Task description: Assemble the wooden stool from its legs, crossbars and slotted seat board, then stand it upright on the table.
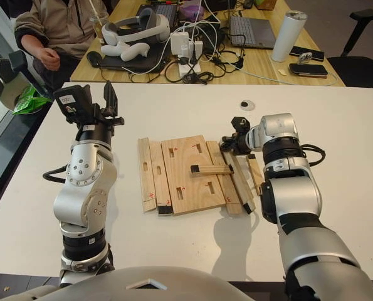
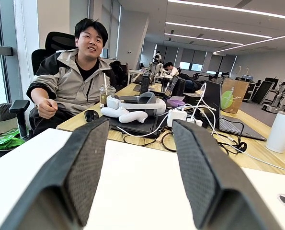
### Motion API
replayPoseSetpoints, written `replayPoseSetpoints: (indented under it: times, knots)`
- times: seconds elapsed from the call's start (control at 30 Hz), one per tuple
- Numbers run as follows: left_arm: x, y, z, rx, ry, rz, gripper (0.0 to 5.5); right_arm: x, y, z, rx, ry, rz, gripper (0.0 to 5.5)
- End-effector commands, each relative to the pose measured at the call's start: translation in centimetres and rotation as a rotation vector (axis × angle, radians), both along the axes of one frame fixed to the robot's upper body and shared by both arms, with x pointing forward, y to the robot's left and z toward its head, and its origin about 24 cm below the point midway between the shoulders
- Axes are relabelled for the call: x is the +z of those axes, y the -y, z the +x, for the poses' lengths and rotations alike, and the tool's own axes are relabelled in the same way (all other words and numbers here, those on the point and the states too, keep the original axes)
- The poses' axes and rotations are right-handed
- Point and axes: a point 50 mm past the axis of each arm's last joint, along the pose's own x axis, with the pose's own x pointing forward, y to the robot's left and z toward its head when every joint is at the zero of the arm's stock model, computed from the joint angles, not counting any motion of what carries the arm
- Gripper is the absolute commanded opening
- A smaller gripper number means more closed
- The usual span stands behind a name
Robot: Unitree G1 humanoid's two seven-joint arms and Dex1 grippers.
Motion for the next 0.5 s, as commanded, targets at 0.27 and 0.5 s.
replayPoseSetpoints:
  times: [0.27, 0.5]
  knots:
    - [-0.8, -0.2, 0.1, -0.008, -0.035, -0.023, 2.43, 9.8, 4.5, 3.4, -0.258, 0.511, 0.254, 1.01]
    - [-1.5, 0.8, 1.0, -0.083, -0.053, -0.014, 2.43, 10.6, 5.8, 1.6, -0.419, 0.834, 0.502, 1.01]
